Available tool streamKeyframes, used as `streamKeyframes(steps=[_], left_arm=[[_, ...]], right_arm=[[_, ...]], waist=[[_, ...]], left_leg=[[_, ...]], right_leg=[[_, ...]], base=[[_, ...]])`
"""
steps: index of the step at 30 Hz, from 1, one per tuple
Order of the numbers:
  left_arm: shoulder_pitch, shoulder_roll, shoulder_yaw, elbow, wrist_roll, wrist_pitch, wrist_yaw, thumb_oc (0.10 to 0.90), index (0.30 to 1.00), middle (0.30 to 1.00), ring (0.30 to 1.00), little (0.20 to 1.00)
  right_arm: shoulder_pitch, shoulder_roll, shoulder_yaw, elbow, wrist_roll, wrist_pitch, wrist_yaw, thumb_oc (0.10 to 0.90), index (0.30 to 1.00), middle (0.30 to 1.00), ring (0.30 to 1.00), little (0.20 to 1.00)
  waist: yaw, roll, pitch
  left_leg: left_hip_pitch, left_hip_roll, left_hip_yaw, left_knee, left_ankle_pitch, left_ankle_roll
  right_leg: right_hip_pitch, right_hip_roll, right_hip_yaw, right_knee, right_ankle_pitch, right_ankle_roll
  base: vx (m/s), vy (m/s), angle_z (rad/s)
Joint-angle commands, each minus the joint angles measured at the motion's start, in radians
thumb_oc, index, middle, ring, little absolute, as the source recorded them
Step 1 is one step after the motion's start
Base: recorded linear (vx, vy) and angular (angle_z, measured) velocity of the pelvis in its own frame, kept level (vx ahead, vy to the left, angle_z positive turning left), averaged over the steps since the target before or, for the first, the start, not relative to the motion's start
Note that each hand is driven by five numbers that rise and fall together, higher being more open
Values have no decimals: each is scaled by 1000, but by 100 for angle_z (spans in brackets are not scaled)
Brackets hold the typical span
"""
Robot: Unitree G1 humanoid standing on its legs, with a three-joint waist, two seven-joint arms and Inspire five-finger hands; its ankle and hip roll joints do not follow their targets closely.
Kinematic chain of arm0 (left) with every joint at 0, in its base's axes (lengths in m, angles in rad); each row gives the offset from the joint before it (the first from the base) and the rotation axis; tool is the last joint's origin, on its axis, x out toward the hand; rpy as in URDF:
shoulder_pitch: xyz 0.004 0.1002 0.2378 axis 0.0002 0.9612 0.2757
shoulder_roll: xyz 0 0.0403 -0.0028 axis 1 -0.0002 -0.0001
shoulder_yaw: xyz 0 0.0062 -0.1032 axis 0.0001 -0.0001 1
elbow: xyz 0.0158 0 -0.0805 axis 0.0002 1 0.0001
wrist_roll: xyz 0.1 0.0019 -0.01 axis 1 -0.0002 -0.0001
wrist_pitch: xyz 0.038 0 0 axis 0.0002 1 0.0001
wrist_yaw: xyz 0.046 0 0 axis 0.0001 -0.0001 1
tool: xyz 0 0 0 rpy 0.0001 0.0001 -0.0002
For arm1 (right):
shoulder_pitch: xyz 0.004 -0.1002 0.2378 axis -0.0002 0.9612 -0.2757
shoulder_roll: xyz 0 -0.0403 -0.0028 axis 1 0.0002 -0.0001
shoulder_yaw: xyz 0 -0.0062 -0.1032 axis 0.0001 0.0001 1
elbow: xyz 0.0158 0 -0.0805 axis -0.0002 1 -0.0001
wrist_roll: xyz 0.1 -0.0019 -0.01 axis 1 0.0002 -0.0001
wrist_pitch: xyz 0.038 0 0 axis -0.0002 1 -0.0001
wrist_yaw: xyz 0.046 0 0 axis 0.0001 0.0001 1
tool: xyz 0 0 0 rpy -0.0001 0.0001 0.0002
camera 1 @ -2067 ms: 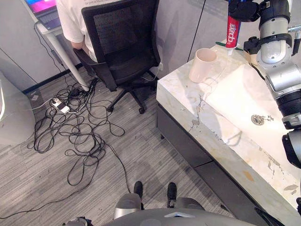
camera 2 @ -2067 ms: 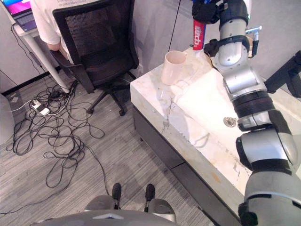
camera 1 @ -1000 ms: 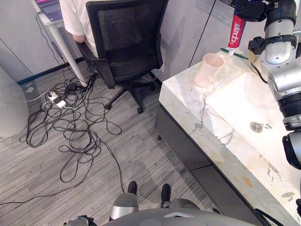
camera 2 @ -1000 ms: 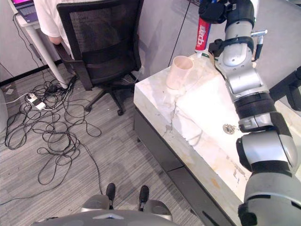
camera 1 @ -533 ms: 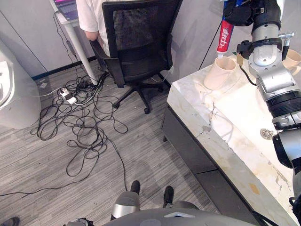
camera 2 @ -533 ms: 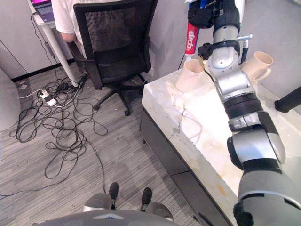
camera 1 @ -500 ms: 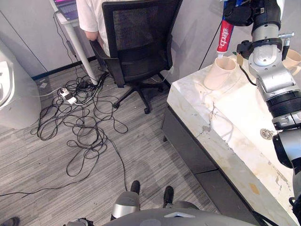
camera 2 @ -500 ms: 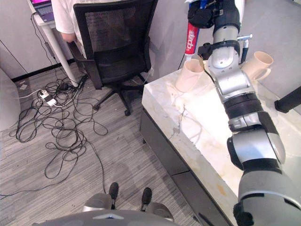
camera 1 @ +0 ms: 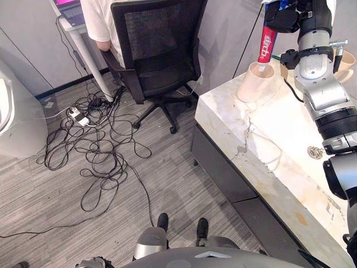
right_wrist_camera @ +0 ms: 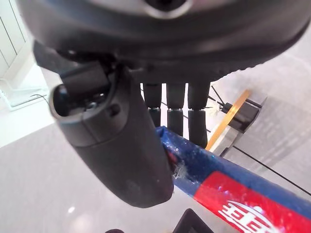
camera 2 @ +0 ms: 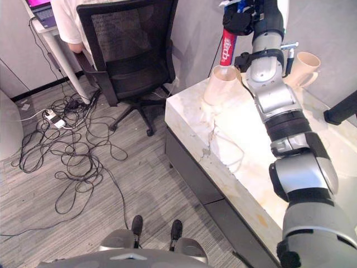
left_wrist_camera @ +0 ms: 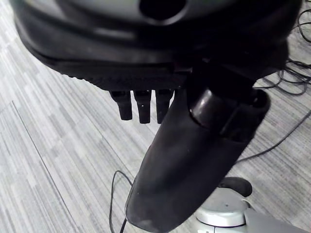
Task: Organize the bathroom.
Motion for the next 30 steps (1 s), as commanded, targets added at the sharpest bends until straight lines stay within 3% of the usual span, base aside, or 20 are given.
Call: streamKeyframes(steps=[1,23,24,25,26,30], left_arm=[[15,61,-77,59,-4,45,22,800,900,900,900,900],[-34,54,-93,66,-24,37,25,800,900,900,900,900],[-41,53,-95,64,-20,44,22,800,900,900,900,900],[-41,53,-95,64,-20,44,22,800,900,900,900,900],[-42,52,-96,63,-22,45,22,800,900,900,900,900],[-43,48,-95,60,-9,42,15,800,900,900,900,900]], right_arm=[[-192,-32,-24,-17,13,-84,-77,400,300,300,300,300],[-122,40,-102,-39,48,-83,-122,400,300,300,300,300],[-112,51,-106,-43,68,-59,-109,461,392,392,392,392],[-112,51,-106,-43,68,-59,-109,461,392,392,392,392],[-107,57,-106,-41,69,-44,-105,800,900,900,900,900],[-77,84,-110,-21,81,-10,-68,800,900,900,900,900]], waist=[[13,-15,-49],[5,4,9],[2,3,8],[2,3,8],[1,2,7],[-4,1,5]], left_leg=[[-21,36,33,90,-104,15],[-57,26,27,126,-104,17],[-56,26,28,125,-104,17],[-56,26,28,125,-104,17],[-56,26,28,125,-105,17],[-50,27,36,127,-107,19]], right_leg=[[-36,-17,32,127,-120,38],[-63,-18,35,148,-115,32],[-64,-18,35,148,-114,32],[-64,-18,35,148,-114,32],[-64,-18,36,147,-114,32],[-60,-17,43,142,-111,31]], base=[[0,0,0],[-3,0,0],[0,0,0],[0,0,0],[0,0,0],[2,2,-1]])
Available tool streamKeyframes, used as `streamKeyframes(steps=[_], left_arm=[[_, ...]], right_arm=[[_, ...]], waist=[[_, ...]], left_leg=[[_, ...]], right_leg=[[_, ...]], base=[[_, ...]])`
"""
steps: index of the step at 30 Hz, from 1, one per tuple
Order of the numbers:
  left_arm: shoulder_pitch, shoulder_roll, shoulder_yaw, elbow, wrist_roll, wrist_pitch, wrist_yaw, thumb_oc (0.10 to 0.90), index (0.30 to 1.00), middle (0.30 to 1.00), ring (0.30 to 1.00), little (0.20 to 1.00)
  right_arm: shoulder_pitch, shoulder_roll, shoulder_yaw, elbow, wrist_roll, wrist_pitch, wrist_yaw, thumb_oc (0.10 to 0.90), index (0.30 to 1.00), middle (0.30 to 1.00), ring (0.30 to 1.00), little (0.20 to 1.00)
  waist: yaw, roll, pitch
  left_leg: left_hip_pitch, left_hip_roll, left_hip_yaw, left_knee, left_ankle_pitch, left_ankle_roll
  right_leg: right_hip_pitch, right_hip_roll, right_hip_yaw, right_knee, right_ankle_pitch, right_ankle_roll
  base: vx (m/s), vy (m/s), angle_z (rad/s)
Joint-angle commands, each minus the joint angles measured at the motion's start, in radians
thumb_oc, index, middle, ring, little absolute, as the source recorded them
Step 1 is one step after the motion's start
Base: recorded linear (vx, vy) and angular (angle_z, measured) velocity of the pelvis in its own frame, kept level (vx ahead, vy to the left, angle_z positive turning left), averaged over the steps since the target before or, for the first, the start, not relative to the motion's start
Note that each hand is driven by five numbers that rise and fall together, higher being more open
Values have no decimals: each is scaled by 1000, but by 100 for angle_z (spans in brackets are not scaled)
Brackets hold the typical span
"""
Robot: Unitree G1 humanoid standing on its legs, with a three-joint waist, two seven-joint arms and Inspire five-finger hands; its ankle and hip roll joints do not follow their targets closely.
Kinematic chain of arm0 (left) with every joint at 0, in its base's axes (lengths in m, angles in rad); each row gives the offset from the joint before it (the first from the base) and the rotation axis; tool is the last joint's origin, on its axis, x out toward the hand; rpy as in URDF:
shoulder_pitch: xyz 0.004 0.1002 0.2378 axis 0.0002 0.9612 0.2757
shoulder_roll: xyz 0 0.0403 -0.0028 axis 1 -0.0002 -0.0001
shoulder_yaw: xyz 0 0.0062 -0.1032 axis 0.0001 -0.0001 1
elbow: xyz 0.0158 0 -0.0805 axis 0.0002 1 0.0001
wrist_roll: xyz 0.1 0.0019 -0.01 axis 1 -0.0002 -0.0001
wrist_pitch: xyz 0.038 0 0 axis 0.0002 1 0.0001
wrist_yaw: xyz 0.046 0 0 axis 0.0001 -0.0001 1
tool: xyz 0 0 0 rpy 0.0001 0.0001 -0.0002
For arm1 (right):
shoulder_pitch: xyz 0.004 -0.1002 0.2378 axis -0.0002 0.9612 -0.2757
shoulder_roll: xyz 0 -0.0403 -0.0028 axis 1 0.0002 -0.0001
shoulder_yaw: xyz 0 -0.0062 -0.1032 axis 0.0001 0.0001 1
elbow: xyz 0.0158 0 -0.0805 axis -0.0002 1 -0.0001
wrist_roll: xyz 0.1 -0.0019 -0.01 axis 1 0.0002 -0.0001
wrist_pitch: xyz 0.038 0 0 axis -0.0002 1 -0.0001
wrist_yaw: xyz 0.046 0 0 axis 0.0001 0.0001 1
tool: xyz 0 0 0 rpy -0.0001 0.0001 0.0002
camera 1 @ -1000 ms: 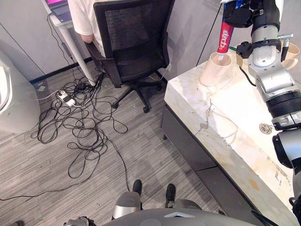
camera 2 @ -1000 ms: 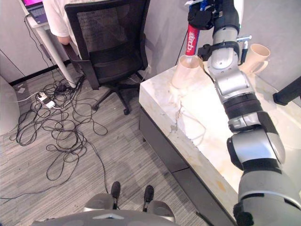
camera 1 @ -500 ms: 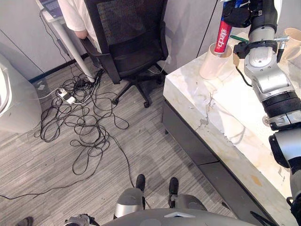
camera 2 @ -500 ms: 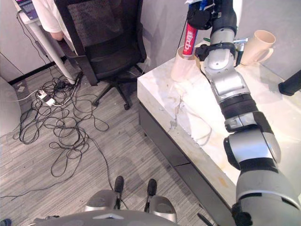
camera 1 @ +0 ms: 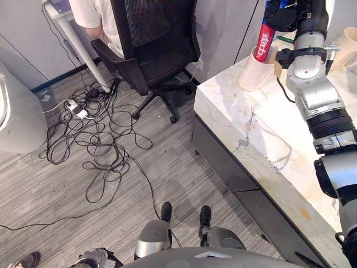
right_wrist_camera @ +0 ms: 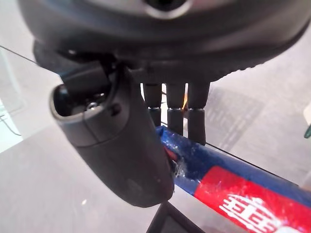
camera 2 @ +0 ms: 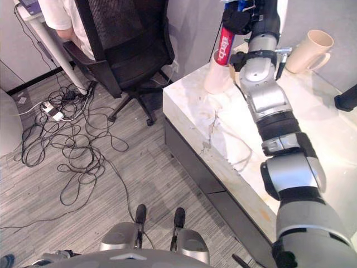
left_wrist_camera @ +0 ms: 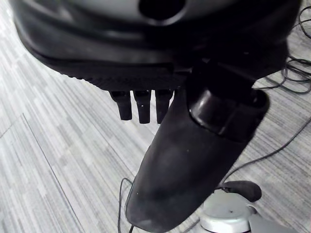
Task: Organize the bathroom.
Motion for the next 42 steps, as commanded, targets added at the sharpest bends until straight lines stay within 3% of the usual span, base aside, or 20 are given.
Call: streamKeyframes(steps=[1,14,19,36,42], left_arm=[[15,49,-81,64,0,26,12,800,900,900,900,900],[3,47,-87,67,12,43,3,800,900,900,900,900],[4,46,-86,66,30,47,-7,800,900,900,900,900],[-4,50,-78,53,111,68,-47,800,900,900,900,900],[-5,47,-66,54,136,65,-60,800,900,900,900,900]], right_arm=[[-83,-3,-49,-17,22,-57,-2,800,900,900,900,900],[-54,20,-54,-26,7,-35,41,800,900,900,900,900],[-44,12,-41,-45,0,-7,104,800,900,900,900,900],[20,10,22,-141,-21,161,364,800,900,900,900,900],[42,-14,36,-151,-75,132,417,800,900,900,900,900]], waist=[[14,-28,-72],[-3,-30,-73],[-12,-33,-79],[-51,-53,-106],[-70,-65,-127]], left_leg=[[-37,27,34,124,-107,19],[-28,28,50,130,-113,23],[-23,28,57,128,-114,25],[7,35,94,121,-122,31],[25,38,117,116,-129,33]], right_leg=[[-48,-17,41,143,-112,32],[-47,-17,58,147,-110,34],[-49,-14,66,151,-112,35],[-45,-7,103,156,-114,38],[-41,-4,120,150,-112,40]], base=[[0,0,0],[1,5,-3],[0,5,-1],[0,20,-6],[6,38,-10]])
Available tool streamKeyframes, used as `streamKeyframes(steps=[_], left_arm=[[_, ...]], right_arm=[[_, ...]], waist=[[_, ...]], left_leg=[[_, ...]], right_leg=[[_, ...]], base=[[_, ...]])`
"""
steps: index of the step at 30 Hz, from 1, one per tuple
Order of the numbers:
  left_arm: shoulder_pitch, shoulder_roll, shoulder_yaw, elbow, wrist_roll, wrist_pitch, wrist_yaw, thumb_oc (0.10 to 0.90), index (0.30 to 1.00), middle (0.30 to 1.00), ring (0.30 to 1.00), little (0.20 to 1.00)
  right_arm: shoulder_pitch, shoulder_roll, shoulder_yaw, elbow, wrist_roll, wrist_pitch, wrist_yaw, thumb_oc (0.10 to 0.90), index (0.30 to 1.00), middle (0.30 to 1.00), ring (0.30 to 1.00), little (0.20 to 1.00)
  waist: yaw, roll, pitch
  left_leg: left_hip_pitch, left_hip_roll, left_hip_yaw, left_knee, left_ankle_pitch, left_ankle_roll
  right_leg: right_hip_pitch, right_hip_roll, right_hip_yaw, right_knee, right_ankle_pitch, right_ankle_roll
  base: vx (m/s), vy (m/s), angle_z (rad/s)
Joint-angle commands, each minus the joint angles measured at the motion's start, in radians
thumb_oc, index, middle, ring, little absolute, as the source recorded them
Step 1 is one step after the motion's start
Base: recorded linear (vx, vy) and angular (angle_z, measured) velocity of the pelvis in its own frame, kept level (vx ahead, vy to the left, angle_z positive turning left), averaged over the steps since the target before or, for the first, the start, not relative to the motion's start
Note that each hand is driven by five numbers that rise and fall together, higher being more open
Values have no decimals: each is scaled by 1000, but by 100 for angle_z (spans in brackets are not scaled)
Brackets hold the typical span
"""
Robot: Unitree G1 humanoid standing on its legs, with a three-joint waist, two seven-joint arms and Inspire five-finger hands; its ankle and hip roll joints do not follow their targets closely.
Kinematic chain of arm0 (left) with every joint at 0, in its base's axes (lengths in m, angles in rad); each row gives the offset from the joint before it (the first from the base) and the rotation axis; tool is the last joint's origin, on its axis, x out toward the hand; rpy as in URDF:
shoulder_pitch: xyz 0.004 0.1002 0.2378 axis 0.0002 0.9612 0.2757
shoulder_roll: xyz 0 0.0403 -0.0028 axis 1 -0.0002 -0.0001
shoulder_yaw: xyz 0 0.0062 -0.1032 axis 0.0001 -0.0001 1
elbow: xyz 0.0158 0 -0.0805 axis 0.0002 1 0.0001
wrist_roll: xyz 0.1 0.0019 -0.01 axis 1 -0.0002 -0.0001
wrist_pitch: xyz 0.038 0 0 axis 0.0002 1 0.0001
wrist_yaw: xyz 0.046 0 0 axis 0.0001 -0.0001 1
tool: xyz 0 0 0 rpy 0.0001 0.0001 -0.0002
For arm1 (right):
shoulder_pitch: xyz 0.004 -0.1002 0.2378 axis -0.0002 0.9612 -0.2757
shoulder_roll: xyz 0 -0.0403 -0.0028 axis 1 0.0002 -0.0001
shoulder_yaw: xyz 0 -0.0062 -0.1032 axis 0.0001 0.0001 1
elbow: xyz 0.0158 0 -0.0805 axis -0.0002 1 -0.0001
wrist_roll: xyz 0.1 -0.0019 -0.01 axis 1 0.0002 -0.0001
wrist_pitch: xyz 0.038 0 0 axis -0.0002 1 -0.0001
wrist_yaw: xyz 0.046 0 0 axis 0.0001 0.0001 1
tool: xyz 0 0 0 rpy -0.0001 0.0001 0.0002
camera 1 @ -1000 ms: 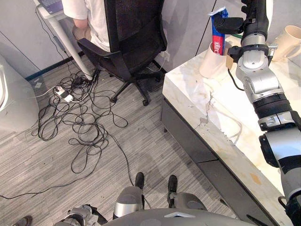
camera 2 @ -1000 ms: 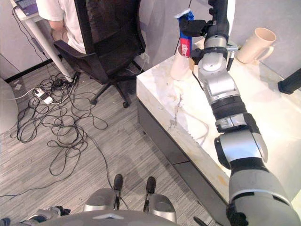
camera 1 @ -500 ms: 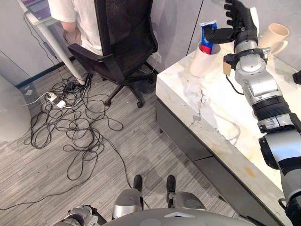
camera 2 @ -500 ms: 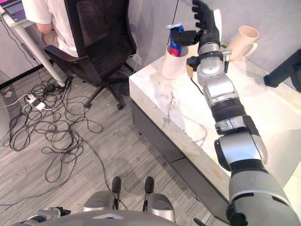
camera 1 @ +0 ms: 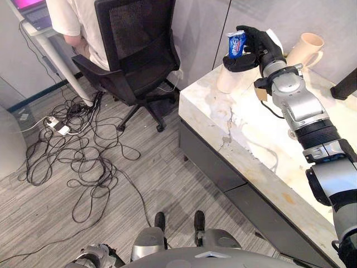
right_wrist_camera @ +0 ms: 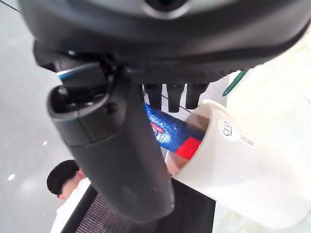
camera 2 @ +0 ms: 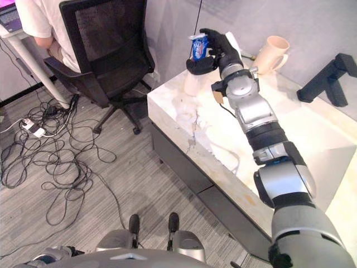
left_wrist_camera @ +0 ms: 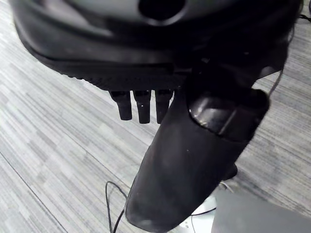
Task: Organize the bathroom.
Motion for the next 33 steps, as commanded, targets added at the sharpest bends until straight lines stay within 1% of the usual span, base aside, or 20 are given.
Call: streamKeyframes(steps=[1,8,10,11,13,14,15,16,17,18,19,21,22,23,24,26,27,28,30,33], left_arm=[[15,43,-53,53,74,31,0,800,900,900,900,900],[15,38,-40,57,99,26,6,800,900,900,900,900],[19,38,-35,58,98,24,12,800,900,900,900,900],[21,40,-35,59,87,21,18,800,900,900,900,900],[21,40,-36,59,87,21,18,800,900,900,900,900],[26,42,-33,61,78,12,25,800,900,900,900,900],[28,42,-32,62,73,8,27,800,900,900,900,900],[28,42,-32,62,73,8,27,800,900,900,900,900],[39,43,-27,67,60,-2,38,800,900,900,900,900],[38,43,-28,67,59,-2,39,800,900,900,900,900],[42,46,-24,70,44,-11,42,800,900,900,900,900],[44,45,-21,71,26,-14,48,800,900,900,900,900],[44,45,-21,71,26,-14,48,800,900,900,900,900],[47,44,-19,70,7,-15,55,800,900,900,900,900],[50,43,-11,74,-15,-21,66,800,900,900,900,900],[51,44,-5,80,-26,-24,68,800,900,900,900,900],[55,45,-2,84,-33,-29,71,800,900,900,900,900],[56,45,0,87,-39,-31,73,800,900,900,900,900],[58,46,4,91,-53,-24,75,800,900,900,900,900],[64,48,9,88,-57,-22,76,800,900,900,900,900]], right_arm=[[-35,-53,-12,-89,-112,-89,6,800,900,900,900,900],[-14,-145,-47,-141,-131,-121,3,800,900,900,900,900],[-5,-176,-64,-162,-132,-131,-13,800,900,900,900,900],[-2,-215,-81,-177,-114,-151,-45,800,900,900,900,900],[-1,-215,-81,-178,-114,-151,-46,800,900,900,900,900],[-3,-264,-109,-192,-89,-166,-90,800,900,900,900,900],[-2,-283,-121,-196,-78,-173,-103,800,900,900,900,900],[-2,-283,-121,-196,-78,-173,-103,800,900,900,900,900],[11,-357,-181,-211,-44,-182,-172,800,900,900,900,900],[12,-357,-182,-212,-44,-182,-172,800,900,900,900,900],[21,-397,-215,-203,-37,-187,-203,800,900,900,900,900],[39,-445,-255,-192,-30,-181,-258,800,900,900,900,900],[39,-445,-255,-192,-30,-181,-258,800,900,900,900,900],[60,-478,-293,-171,-21,-184,-281,800,900,900,900,900],[93,-523,-352,-132,-1,-185,-329,800,900,900,900,900],[130,-557,-410,-89,-20,-183,-383,800,900,900,900,900],[161,-584,-461,-39,-2,-186,-431,800,900,900,900,900],[187,-598,-498,-6,-12,-185,-468,800,900,900,900,900],[258,-634,-582,86,-83,-192,-540,800,900,900,900,900],[330,-666,-647,162,-108,-165,-594,800,900,900,900,900]], waist=[[-14,-8,-91],[-45,-28,-120],[-54,-32,-126],[-65,-37,-131],[-65,-37,-131],[-75,-41,-138],[-80,-43,-140],[-80,-43,-140],[-96,-49,-149],[-95,-49,-149],[-104,-51,-154],[-113,-53,-157],[-113,-53,-157],[-120,-54,-158],[-132,-54,-160],[-139,-55,-162],[-146,-55,-163],[-150,-54,-163],[-162,-52,-164],[-167,-52,-168]], left_leg=[[-25,33,49,116,-121,29],[-5,37,76,101,-126,32],[0,38,83,99,-128,33],[5,40,90,95,-130,33],[6,40,90,95,-130,33],[12,41,97,91,-132,33],[13,41,99,90,-132,34],[13,41,99,90,-132,34],[18,41,108,82,-135,35],[18,41,108,82,-135,35],[19,41,112,79,-136,35],[21,41,116,75,-137,37],[21,41,116,75,-137,37],[22,41,120,72,-138,37],[24,40,124,67,-139,38],[24,41,129,64,-140,38],[25,40,130,61,-140,39],[26,40,131,61,-141,39],[32,40,133,60,-150,41],[31,39,138,57,-146,42]], right_leg=[[-56,-6,49,140,-124,39],[-52,2,72,129,-121,46],[-52,6,81,129,-121,46],[-52,9,88,128,-120,48],[-51,9,88,128,-120,48],[-51,12,95,126,-119,50],[-51,13,97,125,-118,51],[-51,13,97,125,-118,51],[-52,15,102,122,-117,54],[-52,15,102,122,-117,54],[-54,17,104,121,-116,56],[-57,18,107,120,-115,58],[-57,18,107,120,-115,58],[-57,18,107,118,-114,59],[-59,20,110,115,-113,60],[-61,19,111,113,-111,61],[-62,19,113,112,-109,61],[-63,20,113,112,-109,61],[-60,20,114,115,-114,64],[-66,20,120,113,-107,64]], base=[[7,36,-10],[-1,7,-12],[-12,0,-17],[-10,-1,-13],[-6,1,-16],[-6,4,-17],[-6,4,-7],[-8,4,-20],[-6,4,-19],[-9,1,-18],[-4,-1,-8],[-6,0,-13],[-7,2,-11],[-15,10,-4],[0,0,0],[-7,9,-4],[-12,18,-18],[-8,16,-19],[9,15,-9],[-1,10,-7]])
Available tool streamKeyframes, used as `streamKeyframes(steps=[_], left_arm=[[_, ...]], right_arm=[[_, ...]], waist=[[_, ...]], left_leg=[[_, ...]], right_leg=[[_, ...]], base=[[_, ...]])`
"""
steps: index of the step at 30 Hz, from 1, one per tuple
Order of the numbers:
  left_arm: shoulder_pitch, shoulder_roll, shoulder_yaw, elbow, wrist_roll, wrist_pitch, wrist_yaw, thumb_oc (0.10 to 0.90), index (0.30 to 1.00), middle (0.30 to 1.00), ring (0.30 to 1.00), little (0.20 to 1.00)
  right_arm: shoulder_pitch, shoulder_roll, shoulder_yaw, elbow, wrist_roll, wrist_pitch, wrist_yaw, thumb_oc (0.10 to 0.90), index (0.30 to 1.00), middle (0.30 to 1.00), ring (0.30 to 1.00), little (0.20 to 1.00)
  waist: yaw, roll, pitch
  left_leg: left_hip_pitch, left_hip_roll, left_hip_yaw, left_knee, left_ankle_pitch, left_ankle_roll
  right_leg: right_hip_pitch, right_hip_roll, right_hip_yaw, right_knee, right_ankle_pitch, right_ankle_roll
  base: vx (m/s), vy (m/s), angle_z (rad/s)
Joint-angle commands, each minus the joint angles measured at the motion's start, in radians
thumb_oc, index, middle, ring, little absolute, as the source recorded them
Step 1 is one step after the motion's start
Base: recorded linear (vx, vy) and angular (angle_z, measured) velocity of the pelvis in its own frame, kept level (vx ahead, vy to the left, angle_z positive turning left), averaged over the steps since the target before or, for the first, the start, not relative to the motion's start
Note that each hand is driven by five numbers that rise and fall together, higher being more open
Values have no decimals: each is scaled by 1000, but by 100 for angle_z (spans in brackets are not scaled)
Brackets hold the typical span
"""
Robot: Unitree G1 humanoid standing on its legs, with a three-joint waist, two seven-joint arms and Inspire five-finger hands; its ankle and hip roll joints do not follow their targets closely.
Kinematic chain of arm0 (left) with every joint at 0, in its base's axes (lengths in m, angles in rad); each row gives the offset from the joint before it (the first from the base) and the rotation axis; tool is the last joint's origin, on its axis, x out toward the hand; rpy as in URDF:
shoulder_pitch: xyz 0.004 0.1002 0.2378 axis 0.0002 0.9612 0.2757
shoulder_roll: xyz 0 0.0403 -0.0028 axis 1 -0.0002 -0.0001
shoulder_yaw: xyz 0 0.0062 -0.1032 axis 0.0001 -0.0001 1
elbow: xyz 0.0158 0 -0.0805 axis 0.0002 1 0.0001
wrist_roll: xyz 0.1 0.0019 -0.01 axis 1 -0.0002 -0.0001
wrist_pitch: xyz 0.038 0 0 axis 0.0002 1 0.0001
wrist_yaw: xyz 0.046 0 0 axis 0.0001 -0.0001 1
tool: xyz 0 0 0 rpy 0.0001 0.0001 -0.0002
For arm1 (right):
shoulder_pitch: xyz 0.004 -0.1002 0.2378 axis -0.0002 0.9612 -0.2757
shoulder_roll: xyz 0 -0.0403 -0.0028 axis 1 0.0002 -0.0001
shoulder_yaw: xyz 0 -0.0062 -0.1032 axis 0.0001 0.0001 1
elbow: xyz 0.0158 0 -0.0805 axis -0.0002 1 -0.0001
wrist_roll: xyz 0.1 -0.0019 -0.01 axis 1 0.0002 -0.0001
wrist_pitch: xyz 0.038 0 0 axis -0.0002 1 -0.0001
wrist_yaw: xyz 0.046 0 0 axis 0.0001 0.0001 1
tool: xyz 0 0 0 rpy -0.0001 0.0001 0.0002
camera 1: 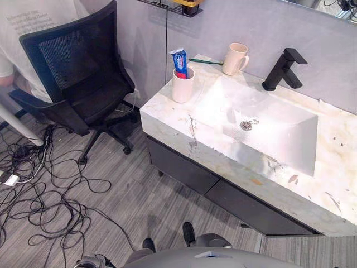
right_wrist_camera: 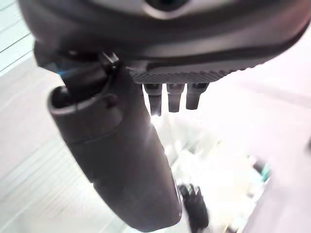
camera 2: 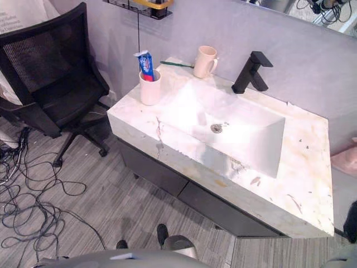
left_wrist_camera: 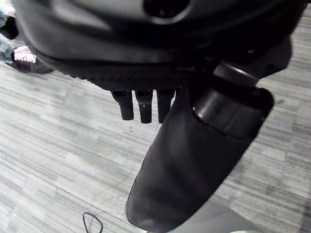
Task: Organize the bathroom.
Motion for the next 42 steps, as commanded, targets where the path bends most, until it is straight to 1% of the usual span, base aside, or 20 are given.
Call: streamKeyframes(steps=[1,6,7,10,16,17,18,19,20,21,22,24,29,30,31,35,37,39,41,42], left_arm=[[23,49,-4,59,-21,5,20,800,900,900,900,900],[20,54,8,65,-33,-4,15,800,900,900,900,900],[20,54,8,65,-33,-4,15,800,900,900,900,900],[13,52,13,96,-29,-30,9,800,900,900,900,900],[-10,53,23,139,-32,-55,5,800,900,900,900,900],[-10,53,23,139,-32,-55,5,800,900,900,900,900],[-18,54,33,151,-26,-60,2,800,900,900,900,900],[-18,54,33,151,-26,-60,2,800,900,900,900,900],[-23,54,37,156,-23,-61,2,800,900,900,900,900],[-32,52,40,161,-23,-60,3,800,900,900,900,900],[-36,48,44,162,-20,-60,5,800,900,900,900,900],[-51,37,45,171,-17,-64,10,800,900,900,900,900],[-74,23,53,183,-15,-59,15,800,900,900,900,900],[-78,12,52,185,-18,-58,22,800,900,900,900,900],[-84,2,54,181,-18,-50,29,800,900,900,900,900],[-102,-17,53,174,-32,-28,44,800,900,900,900,900],[-112,-27,49,164,-39,-6,54,800,900,900,900,900],[-126,-41,37,149,-49,22,69,800,900,900,900,900],[-129,-47,32,141,-57,30,76,800,900,900,900,900],[-135,-55,27,133,-53,44,82,800,900,900,900,900]], right_arm=[[-5,-104,-45,14,-63,-38,-137,800,900,900,900,900],[221,-93,-211,211,-4,-13,-222,800,900,900,900,900],[221,-93,-211,211,-4,-13,-222,800,900,900,900,900],[355,-24,-317,354,63,-2,-270,800,900,900,900,900],[477,96,-395,481,136,-7,-339,800,900,900,900,900],[477,96,-395,481,136,-7,-339,800,900,900,900,900],[494,143,-385,494,187,4,-345,800,900,900,900,900],[494,143,-385,494,187,4,-345,800,900,900,900,900],[501,175,-377,504,218,21,-333,800,900,900,900,900],[516,238,-364,524,269,28,-306,800,900,900,900,900],[521,271,-354,536,296,38,-291,800,900,900,900,900],[523,371,-321,589,440,0,-268,800,900,900,900,900],[540,533,-296,626,595,-41,-235,800,900,900,900,900],[545,600,-263,631,635,-53,-213,800,900,900,900,900],[543,663,-217,634,657,-36,-185,800,900,900,900,900],[539,778,-124,642,683,-21,-126,800,900,900,900,900],[537,833,-70,650,679,10,-51,800,900,900,900,900],[526,881,10,661,662,66,63,800,900,900,900,900],[518,898,47,658,627,101,92,800,900,900,900,900],[518,911,84,677,592,131,183,800,900,900,900,900]], waist=[[2,0,-52],[-11,-1,-54],[-11,-1,-54],[-13,1,-50],[-14,6,-44],[-14,6,-44],[-17,8,-43],[-17,8,-43],[-19,8,-43],[-21,9,-43],[-22,8,-41],[-22,13,-42],[-23,19,-47],[-25,24,-46],[-23,27,-48],[-23,35,-52],[-21,40,-53],[-14,46,-54],[-11,49,-54],[-7,50,-56]], left_leg=[[-21,37,13,120,-134,32],[-22,38,25,122,-139,34],[-22,38,25,122,-139,34],[-25,39,32,125,-141,37],[-27,40,39,125,-144,40],[-27,40,39,125,-144,40],[-29,40,41,125,-144,39],[-29,40,41,125,-144,39],[-30,40,42,125,-144,39],[-32,40,43,127,-145,39],[-33,39,41,130,-148,39],[-29,40,40,129,-151,39],[-28,40,48,124,-144,36],[-20,41,48,121,-148,37],[-19,40,52,116,-141,36],[-13,39,53,108,-136,35],[-10,37,48,107,-136,34],[-5,37,44,101,-132,35],[-3,36,41,97,-129,35],[-2,36,39,98,-128,35]], right_leg=[[-35,7,4,121,-118,46],[-43,7,11,123,-116,46],[-43,7,11,123,-116,46],[-49,6,15,125,-113,45],[-57,6,14,128,-110,43],[-57,6,14,128,-110,43],[-60,6,15,128,-108,43],[-60,6,15,128,-108,43],[-62,6,16,127,-106,42],[-64,4,14,124,-104,42],[-63,3,12,122,-102,42],[-58,2,7,111,-100,43],[-61,2,7,98,-86,43],[-54,2,4,93,-86,44],[-57,1,7,86,-78,43],[-55,-3,6,77,-72,44],[-53,-3,7,76,-72,44],[-49,-7,3,74,-72,46],[-46,-8,1,72,-72,45],[-45,-9,-2,74,-72,47]], base=[[4,21,-19],[0,14,-12],[-8,8,-5],[0,0,0],[-8,1,-5],[0,0,0],[0,0,0],[0,0,0],[-27,-6,-4],[-35,-8,-4],[-36,-7,0],[0,0,0],[-5,-3,2],[0,0,0],[0,0,0],[0,0,0],[0,0,0],[-3,0,-2],[-3,-2,2],[0,0,0]])
